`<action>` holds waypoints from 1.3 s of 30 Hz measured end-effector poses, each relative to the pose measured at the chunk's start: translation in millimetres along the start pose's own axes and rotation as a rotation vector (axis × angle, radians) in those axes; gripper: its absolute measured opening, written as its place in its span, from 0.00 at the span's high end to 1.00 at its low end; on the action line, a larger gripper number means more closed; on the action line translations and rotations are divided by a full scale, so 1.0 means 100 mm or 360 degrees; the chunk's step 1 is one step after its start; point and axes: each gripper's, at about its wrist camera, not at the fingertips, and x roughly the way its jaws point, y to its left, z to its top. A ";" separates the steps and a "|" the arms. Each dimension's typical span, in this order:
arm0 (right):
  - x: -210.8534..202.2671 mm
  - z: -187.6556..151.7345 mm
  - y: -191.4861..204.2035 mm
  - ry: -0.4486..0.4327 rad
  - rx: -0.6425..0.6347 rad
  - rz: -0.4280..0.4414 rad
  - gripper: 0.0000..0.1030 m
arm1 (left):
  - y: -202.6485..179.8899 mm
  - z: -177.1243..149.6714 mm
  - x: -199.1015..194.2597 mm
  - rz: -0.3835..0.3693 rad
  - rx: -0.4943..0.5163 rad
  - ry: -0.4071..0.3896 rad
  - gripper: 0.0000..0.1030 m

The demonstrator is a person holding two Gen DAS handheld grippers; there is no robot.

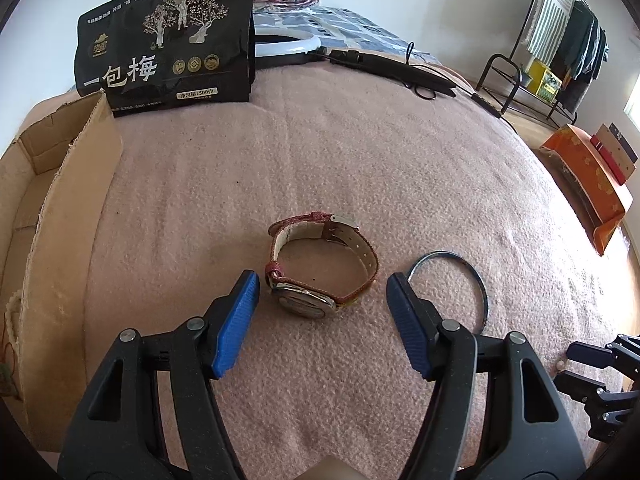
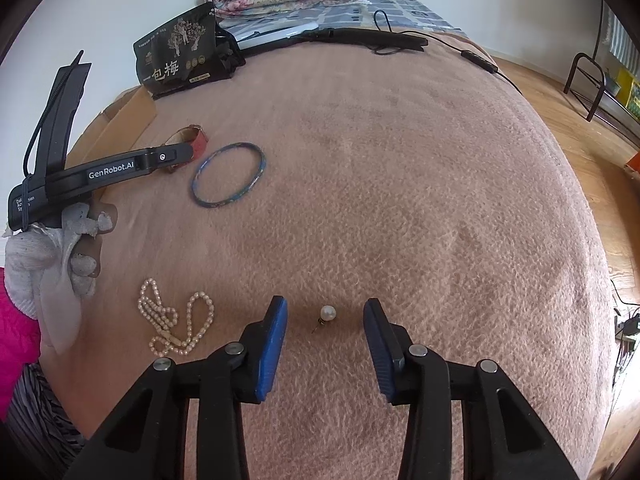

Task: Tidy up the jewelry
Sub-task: 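Close the left tool on the wristwatch while the right tool closes on the pearl, then carry the wristwatch with the left tool over the box while the right tool carries the pearl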

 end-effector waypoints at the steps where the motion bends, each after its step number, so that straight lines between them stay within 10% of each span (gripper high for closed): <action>1: 0.00 0.00 0.00 0.0000 0.0000 0.0001 0.61 | 0.01 0.01 0.02 0.0012 -0.0008 -0.0004 0.33; 22: 0.09 -0.02 0.02 0.0062 -0.0037 0.0026 0.92 | 0.04 0.03 0.09 -0.0025 -0.0006 -0.0013 0.41; 39: -0.17 0.06 0.23 -0.0031 -0.0091 0.0028 0.94 | 0.09 0.13 -0.33 -0.0020 -0.0017 -0.0146 0.43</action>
